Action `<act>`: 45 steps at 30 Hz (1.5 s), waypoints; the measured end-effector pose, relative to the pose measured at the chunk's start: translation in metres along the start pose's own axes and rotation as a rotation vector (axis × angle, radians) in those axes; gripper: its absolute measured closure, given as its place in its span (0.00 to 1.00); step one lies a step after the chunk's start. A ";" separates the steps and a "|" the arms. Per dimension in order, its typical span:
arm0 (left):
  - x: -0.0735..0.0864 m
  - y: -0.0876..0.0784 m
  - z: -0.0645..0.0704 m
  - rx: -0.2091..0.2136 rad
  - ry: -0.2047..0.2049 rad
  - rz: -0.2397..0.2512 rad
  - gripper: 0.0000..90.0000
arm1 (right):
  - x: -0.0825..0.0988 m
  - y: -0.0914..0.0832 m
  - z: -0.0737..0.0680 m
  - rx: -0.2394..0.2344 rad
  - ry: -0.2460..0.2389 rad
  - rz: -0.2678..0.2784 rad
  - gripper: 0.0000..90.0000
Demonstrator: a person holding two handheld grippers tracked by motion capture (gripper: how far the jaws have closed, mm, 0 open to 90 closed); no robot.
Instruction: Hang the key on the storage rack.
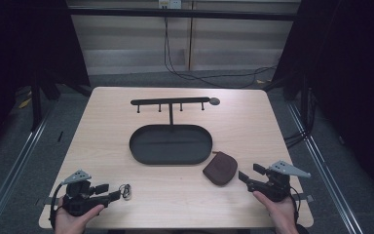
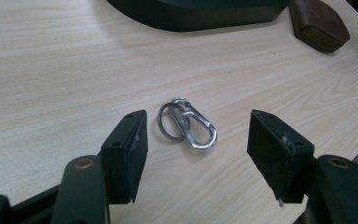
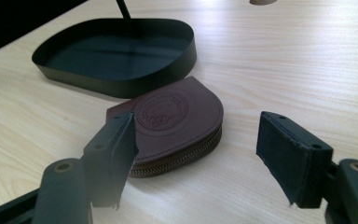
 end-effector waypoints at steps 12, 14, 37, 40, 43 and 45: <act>-0.009 -0.005 -0.005 0.004 0.012 -0.007 0.57 | 0.002 -0.005 0.000 -0.009 0.041 -0.023 0.25; -0.012 -0.005 -0.009 -0.008 0.016 -0.011 0.56 | 0.002 -0.005 0.000 -0.007 0.041 -0.026 0.25; -0.041 0.020 -0.011 0.050 0.139 -0.282 0.63 | 0.006 -0.003 -0.005 -0.029 0.007 -0.076 0.24; -0.039 0.027 -0.012 0.054 0.156 -0.342 0.63 | 0.006 -0.003 -0.005 -0.029 0.007 -0.076 0.24; -0.038 0.032 -0.013 0.042 0.155 -0.380 0.59 | 0.007 -0.002 -0.005 -0.028 0.007 -0.078 0.24; -0.038 0.034 -0.013 0.039 0.158 -0.406 0.56 | 0.007 -0.002 -0.005 -0.031 0.006 -0.084 0.24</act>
Point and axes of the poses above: each handheld gripper's, and its own axes: y roughly forward along the jaws, x roughly out of its underside, z roughly to its right, the point moved 7 cm from there along y, roughly forward along the jaws, and after that the axes turned 12 degrees about y, right-handed, at the moved point
